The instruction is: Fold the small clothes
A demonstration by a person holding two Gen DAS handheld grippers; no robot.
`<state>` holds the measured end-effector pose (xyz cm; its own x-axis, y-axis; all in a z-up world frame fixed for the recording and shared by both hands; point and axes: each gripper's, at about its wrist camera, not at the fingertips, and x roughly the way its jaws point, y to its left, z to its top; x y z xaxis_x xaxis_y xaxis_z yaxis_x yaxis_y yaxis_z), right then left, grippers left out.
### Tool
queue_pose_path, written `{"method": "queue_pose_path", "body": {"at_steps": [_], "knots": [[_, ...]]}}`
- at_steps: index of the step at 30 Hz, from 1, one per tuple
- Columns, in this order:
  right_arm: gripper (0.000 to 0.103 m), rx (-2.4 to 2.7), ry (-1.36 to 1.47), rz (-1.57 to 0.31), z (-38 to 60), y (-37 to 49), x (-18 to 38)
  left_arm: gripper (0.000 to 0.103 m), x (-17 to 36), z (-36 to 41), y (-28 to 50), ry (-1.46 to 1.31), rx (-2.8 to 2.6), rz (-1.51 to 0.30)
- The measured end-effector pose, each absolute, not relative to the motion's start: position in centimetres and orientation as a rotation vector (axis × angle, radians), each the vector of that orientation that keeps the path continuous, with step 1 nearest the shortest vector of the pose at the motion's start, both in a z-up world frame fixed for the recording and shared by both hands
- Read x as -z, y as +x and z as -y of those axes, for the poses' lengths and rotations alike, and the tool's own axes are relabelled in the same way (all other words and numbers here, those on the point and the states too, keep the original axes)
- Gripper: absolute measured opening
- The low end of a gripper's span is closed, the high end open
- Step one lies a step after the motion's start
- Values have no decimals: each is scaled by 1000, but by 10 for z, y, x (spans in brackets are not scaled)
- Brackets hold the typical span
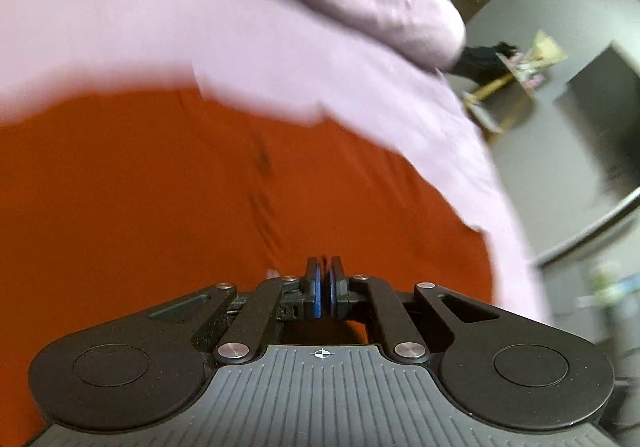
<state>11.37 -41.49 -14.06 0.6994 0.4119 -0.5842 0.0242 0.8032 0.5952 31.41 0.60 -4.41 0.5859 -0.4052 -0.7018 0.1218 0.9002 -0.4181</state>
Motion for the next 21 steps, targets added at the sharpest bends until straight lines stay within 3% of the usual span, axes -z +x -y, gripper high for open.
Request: {"method": "queue_pose_path", "body": {"at_steps": [4,6,9,13,21], "knots": [[19,-58,393,-753,417,115,132,1,9,-17,321,84,-98,-646],[20,26,285,-742,413,115,130,1,10,-37,329,36,-85,-687],[62,84,222,-753,412,119,130,6,35,-59,328,-303,137,-881],[62,5,344,-748,417,117,132,36,77,-36,292,-451,301,-1026],[62,-56,326,-706,410,96,124,49,120,-2,240,-660,374,-1130]]}}
